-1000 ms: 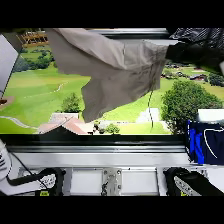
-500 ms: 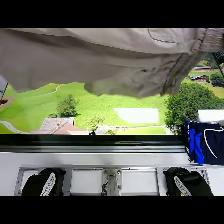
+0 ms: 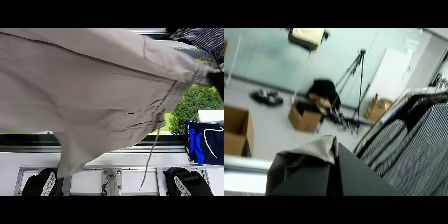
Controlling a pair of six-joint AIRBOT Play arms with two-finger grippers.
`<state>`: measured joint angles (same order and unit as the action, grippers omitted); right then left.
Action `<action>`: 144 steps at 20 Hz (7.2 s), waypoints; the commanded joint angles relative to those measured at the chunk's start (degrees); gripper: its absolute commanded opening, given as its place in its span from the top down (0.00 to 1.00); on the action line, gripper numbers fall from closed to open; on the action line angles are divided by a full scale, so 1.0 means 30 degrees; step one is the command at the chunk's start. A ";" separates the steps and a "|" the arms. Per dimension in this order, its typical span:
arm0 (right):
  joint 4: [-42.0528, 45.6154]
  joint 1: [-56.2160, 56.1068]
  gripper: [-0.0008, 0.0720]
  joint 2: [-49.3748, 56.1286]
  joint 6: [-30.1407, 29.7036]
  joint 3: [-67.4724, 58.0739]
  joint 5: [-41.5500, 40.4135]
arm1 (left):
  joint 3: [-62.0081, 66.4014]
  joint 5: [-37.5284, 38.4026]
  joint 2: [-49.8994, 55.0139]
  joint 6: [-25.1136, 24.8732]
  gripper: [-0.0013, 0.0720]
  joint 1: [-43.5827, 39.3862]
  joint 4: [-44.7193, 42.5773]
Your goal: Fold the clothes and pants, and hang the long-sleeved shirts on hangers.
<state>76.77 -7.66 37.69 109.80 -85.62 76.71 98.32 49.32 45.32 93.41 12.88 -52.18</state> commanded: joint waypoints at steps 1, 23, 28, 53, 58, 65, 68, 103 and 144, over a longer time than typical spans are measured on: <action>0.0211 0.0000 0.97 0.2885 0.0568 0.0036 0.4138 | 0.1457 0.1326 0.5217 0.0015 0.98 -0.1654 -0.0270; 0.1778 -0.0095 0.97 1.4411 -0.5166 0.4860 -0.4699 | -1.2568 0.1078 0.9253 0.1384 0.98 -0.3235 -0.8094; 0.1362 -0.0707 0.96 1.4426 -0.5129 0.8859 -0.7708 | -1.7690 -0.1931 0.9224 0.1384 0.98 -0.3351 -0.7526; -1.3886 0.5901 0.00 1.8608 -1.4207 0.8138 -0.6215 | -1.5773 0.1464 0.4350 0.1872 0.16 -0.7016 -0.6710; -1.4192 0.4379 0.01 2.0159 -1.4200 0.8138 -0.6535 | -1.5773 0.1209 0.5894 0.1974 0.98 -0.8794 -0.6681; -1.3704 0.3169 0.96 1.9475 -1.4141 0.8131 -0.7257 | -1.5744 0.0780 0.6739 0.2069 0.98 -1.0207 -0.6557; -0.8990 0.4095 0.96 1.7201 -1.2182 0.7351 -0.5107 | -1.5737 0.0073 0.6768 0.3024 0.98 -1.0214 -0.6382; 0.0597 -0.6462 0.96 1.3347 -0.5559 -0.1399 0.1698 | -0.1887 0.3701 1.3894 0.3067 0.98 -0.8990 -0.7271; -1.6801 -0.7526 0.96 2.2469 -1.4877 0.3708 -0.7133 | -1.6742 0.0270 0.1406 0.1676 0.98 -0.6681 -0.7045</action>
<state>27.55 -29.54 106.45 64.05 -74.43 55.96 48.16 50.00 49.58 98.35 -7.01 -73.52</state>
